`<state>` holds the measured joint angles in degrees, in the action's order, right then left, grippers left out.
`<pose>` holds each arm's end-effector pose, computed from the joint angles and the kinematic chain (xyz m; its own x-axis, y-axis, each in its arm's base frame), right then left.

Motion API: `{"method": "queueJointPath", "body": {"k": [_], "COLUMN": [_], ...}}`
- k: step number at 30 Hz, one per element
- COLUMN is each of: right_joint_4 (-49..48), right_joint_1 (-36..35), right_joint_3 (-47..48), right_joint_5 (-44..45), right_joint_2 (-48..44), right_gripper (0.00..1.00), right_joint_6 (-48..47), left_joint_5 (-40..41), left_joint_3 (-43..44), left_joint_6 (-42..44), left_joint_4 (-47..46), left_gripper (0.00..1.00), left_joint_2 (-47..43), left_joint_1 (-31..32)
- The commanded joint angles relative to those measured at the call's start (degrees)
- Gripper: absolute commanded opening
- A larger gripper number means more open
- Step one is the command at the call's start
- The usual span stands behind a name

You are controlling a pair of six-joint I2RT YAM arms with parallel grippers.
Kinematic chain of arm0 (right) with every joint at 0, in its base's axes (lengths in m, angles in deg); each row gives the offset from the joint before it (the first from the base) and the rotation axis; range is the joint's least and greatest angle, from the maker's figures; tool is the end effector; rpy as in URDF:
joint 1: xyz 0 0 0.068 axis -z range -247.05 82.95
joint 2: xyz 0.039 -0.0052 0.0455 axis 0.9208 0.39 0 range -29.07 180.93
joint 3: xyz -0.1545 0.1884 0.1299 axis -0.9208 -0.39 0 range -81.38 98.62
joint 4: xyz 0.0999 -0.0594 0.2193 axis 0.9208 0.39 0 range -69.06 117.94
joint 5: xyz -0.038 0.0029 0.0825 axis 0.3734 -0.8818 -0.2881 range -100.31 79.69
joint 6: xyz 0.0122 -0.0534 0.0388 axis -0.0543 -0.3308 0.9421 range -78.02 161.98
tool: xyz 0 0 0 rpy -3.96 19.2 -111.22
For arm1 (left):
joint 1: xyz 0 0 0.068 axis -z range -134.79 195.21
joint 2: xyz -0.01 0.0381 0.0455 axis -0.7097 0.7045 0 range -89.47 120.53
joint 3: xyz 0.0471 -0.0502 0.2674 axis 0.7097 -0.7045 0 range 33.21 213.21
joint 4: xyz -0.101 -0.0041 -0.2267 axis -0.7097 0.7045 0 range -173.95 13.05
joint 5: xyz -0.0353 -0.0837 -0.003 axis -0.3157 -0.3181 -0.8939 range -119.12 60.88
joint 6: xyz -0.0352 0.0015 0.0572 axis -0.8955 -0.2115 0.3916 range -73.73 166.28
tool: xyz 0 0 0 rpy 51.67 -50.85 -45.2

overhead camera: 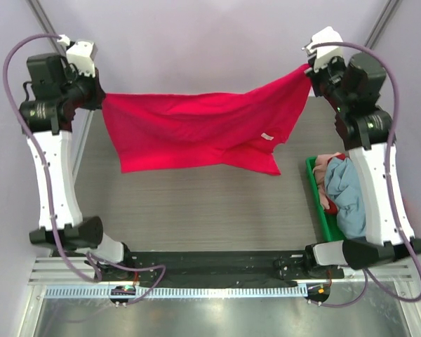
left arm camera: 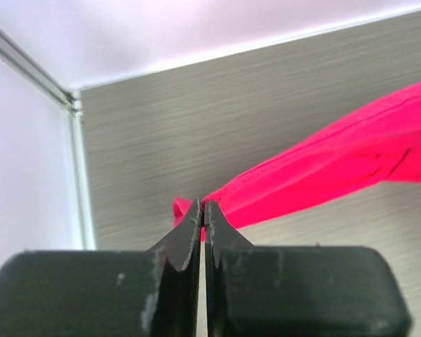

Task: Fold and stack the t-shirts
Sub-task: Flatten the tshirt out

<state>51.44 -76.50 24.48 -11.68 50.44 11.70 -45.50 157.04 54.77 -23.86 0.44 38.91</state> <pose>0.2747 0.0471 0.5234 0.0330 -0.5056 -0.8622 -0.1980 0.8422 -0.5015 0.2900 0.0168 0.5042 -0.4119 0.0971 -0.9060 0.2096 0.9777 0.0096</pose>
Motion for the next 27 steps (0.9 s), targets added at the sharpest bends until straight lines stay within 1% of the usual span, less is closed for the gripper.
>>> {"method": "queueJointPath", "body": {"k": [1, 4, 6, 8, 9, 10, 12, 13, 15, 16, 19, 21, 24, 26, 27], "right_joint_4": [-3.2, -0.8, 1.4, 3.2, 5.2, 6.4, 9.2, 9.9, 12.2, 12.8, 13.0, 12.0, 9.8, 8.4, 6.4], "right_joint_1": [-0.6, -0.6, -0.6, -0.6, -0.6, -0.6, -0.6, -0.5, -0.3, 0.0, 1.3, 2.9, 3.6, 3.6, 3.5], "right_joint_3": [-1.7, 0.2, 2.0, 5.7, 7.2, 10.2, 13.4, 16.7, 21.0, 25.1, 29.5, 30.0, 28.2, 24.8, 21.3], "right_joint_5": [-1.4, -3.1, -4.3, -4.3, -4.4, -4.5, -4.9, -4.9, -4.9, -5.0, -5.6, -6.5, -7.2, -7.1, -7.0], "right_joint_2": [-8.1, -12.9, -14.9, -17.3, -18.0, -18.5, -19.9, -20.3, -20.5, -20.4, -20.7, -20.8, -20.4, -19.9, -19.7], "right_gripper": [0.01, 0.01, 0.01, 0.01, 0.01, 0.01, 0.01, 0.01, 0.01, 0.01, 0.01, 0.01, 0.01, 0.01, 0.01], "right_joint_6": [1.5, 3.2, 3.5, 3.1, 3.0, 2.6, 2.2, 2.4, 3.1, 3.2, 2.1, 1.5, 0.8, 0.1, -0.2], "left_joint_5": [0.4, 0.8, 1.7, 2.8, 3.2, 3.5, 6.8, 7.8, 8.9, 9.3, 11.2, 12.1, 13.5, 14.4, 14.6], "left_joint_3": [-4.4, -7.2, -7.5, -7.7, -7.9, -8.3, -9.0, -9.6, -9.1, -7.9, -3.7, -0.6, 0.7, 0.1, -1.5], "left_joint_6": [2.5, 3.5, 4.1, 4.1, 4.3, 4.8, 5.1, 5.4, 7.1, 7.5, 8.5, 8.8, 10.5, 11.6, 11.8], "left_joint_4": [-3.1, -3.2, -3.0, -3.1, -3.2, -3.2, -4.0, -4.4, -4.8, -4.9, -5.5, -5.7, -5.3, -5.1, -5.0], "left_gripper": [0.00, 0.00, 0.00, 0.00, 0.00, 0.00, 0.00, 0.00, 0.00, 0.00, 0.00, 0.00, 0.00, 0.00, 0.00], "left_joint_2": [-8.2, -15.0, -19.3, -22.0, -24.9, -26.3, -29.7, -32.7, -35.1, -36.7, -37.6, -36.7, -34.3, -32.4, -31.9], "left_joint_1": [-0.2, -0.2, -0.3, -0.2, -0.3, -0.3, -0.2, -0.3, -0.2, -0.2, -0.3, -0.3, -0.3, -0.2, -0.2]}}
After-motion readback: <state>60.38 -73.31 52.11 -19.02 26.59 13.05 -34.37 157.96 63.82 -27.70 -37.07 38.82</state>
